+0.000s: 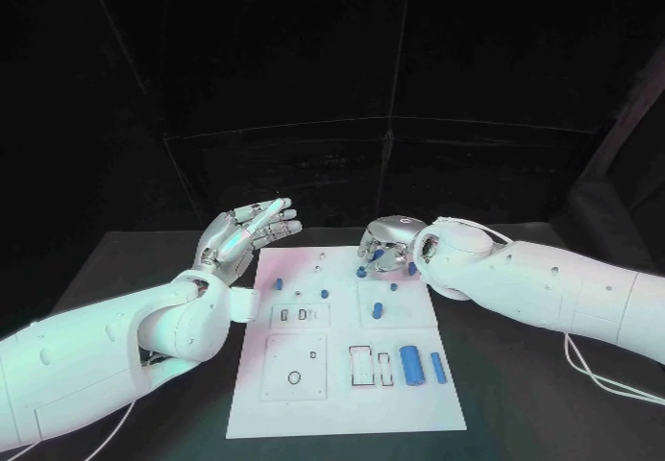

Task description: Assemble the parts on the task board

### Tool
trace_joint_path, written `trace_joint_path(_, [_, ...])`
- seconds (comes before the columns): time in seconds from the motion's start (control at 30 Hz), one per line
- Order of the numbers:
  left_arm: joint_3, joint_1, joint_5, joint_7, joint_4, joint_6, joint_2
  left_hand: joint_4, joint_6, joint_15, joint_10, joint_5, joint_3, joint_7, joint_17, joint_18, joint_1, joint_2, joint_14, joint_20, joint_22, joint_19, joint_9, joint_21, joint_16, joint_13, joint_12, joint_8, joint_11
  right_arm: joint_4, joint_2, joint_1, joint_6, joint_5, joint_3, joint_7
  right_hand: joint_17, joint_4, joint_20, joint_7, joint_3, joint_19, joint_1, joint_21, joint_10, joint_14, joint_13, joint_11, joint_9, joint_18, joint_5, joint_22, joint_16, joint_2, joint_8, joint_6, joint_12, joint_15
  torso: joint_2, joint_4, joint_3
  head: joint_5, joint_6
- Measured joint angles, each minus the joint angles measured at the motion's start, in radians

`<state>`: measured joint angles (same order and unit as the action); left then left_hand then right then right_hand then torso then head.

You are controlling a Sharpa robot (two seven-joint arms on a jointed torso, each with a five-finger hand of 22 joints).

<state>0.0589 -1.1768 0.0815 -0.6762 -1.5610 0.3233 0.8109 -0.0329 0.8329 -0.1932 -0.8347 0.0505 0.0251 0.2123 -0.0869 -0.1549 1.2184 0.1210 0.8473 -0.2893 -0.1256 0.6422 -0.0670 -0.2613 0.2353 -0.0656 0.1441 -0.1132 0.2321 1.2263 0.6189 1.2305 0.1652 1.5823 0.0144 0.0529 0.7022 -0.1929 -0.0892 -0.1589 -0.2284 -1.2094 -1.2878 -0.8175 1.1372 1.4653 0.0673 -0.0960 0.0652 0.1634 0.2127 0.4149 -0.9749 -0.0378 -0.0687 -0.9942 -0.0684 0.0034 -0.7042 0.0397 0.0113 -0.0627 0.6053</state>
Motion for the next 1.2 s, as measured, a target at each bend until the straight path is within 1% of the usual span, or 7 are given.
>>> trace_joint_path(0.1, [0.000,0.000,-0.001,0.000,-0.005,-0.002,0.003,0.000,0.000,0.000,0.000,0.000,0.000,0.000,0.001,0.000,0.000,0.000,0.000,0.000,0.000,0.000,0.000,0.000,0.000,0.000,0.000,0.000,0.000,-0.003,-0.004,0.000,-0.014,0.014,0.000,0.005,0.024,0.003,-0.004,0.000,-0.003,0.003,0.000,-0.015,0.000,0.000,0.000,0.000,0.000,0.000,0.000,0.007,-0.023,0.000,0.000,0.000,0.000,0.000,-0.006,0.0008,0.0000,-0.002,0.000])
trace_joint_path(0.23, [0.000,0.000,-0.001,0.000,-0.010,-0.003,0.007,0.003,0.007,0.000,-0.007,0.000,0.003,0.000,0.001,0.000,0.000,0.000,0.007,0.000,0.000,0.000,0.000,0.000,0.000,0.000,0.000,0.000,0.000,-0.003,-0.008,0.000,-0.029,0.029,0.000,0.009,0.060,0.008,0.000,0.000,-0.007,0.007,0.000,-0.030,-0.003,0.000,0.000,-0.004,0.000,0.000,0.000,0.018,-0.056,0.000,0.000,0.000,0.000,0.000,-0.012,0.0016,-0.0003,-0.004,0.004])
trace_joint_path(0.43, [0.000,0.000,-0.002,0.000,-0.010,-0.003,0.009,0.003,0.007,0.000,-0.007,0.000,0.003,0.000,0.001,0.000,0.000,0.000,0.007,0.000,0.000,0.007,0.000,0.000,0.000,0.000,0.000,0.000,0.000,-0.002,-0.015,0.000,-0.042,0.042,0.000,0.011,0.090,0.015,-0.004,0.000,-0.015,0.010,0.000,-0.052,-0.003,0.000,0.001,-0.004,0.000,0.000,0.000,0.035,-0.083,0.000,0.000,0.000,0.000,0.000,-0.016,0.0026,-0.0014,-0.004,0.005])
trace_joint_path(0.83, [0.000,0.000,-0.003,0.000,-0.008,-0.009,0.009,0.003,0.007,0.000,-0.007,0.000,0.003,0.000,0.002,0.000,0.000,0.000,0.007,0.000,0.000,0.007,0.000,0.000,0.000,0.000,0.000,0.000,0.000,-0.023,-0.033,0.000,-0.058,0.053,0.000,0.013,0.183,0.031,0.000,0.000,-0.049,-0.004,0.000,-0.147,0.016,0.000,0.002,0.007,0.001,0.000,-0.004,0.146,-0.167,0.000,0.000,0.000,-0.005,0.000,-0.021,0.0050,-0.0022,-0.007,0.009])
trace_joint_path(0.93, [0.000,0.000,-0.003,0.000,-0.008,-0.010,0.009,0.003,0.007,0.000,-0.007,0.000,0.003,0.000,0.002,0.000,0.000,0.000,0.007,0.000,0.000,0.007,0.000,0.000,0.000,0.000,0.000,0.000,0.000,-0.026,-0.039,0.000,-0.062,0.056,0.000,0.013,0.205,0.035,0.000,0.007,-0.062,-0.011,0.000,-0.171,0.032,0.000,0.002,0.009,0.003,0.000,-0.007,0.174,-0.188,0.000,0.000,-0.011,-0.009,0.000,-0.022,0.0057,-0.0025,-0.005,0.011])
trace_joint_path(1.07, [0.000,0.000,-0.003,0.000,-0.006,-0.012,0.009,0.003,0.007,0.000,-0.007,0.000,0.003,0.000,0.002,0.000,0.000,0.000,0.007,0.000,0.000,0.007,0.000,-0.004,0.000,0.000,0.000,0.000,0.000,-0.030,-0.042,0.000,-0.067,0.059,0.000,0.013,0.229,0.036,0.004,0.007,-0.082,-0.015,-0.006,-0.197,0.040,0.000,0.003,0.010,0.003,0.000,-0.016,0.206,-0.209,0.006,-0.002,-0.022,-0.009,0.000,-0.022,0.0062,-0.0029,-0.004,0.013])
trace_joint_path(1.2, [0.000,0.000,-0.003,0.000,-0.004,-0.014,0.009,0.003,0.007,0.000,-0.007,0.000,0.003,0.000,0.002,0.000,0.000,0.000,0.007,0.000,0.000,0.007,0.000,-0.004,0.000,0.000,0.000,0.000,0.000,-0.036,-0.046,0.001,-0.071,0.063,0.000,0.014,0.247,0.036,0.000,0.007,-0.108,-0.018,-0.018,-0.220,0.051,0.000,0.003,0.014,0.003,0.000,-0.035,0.231,-0.227,0.017,-0.004,-0.033,-0.009,0.000,-0.023,0.0062,-0.0032,-0.004,0.015])
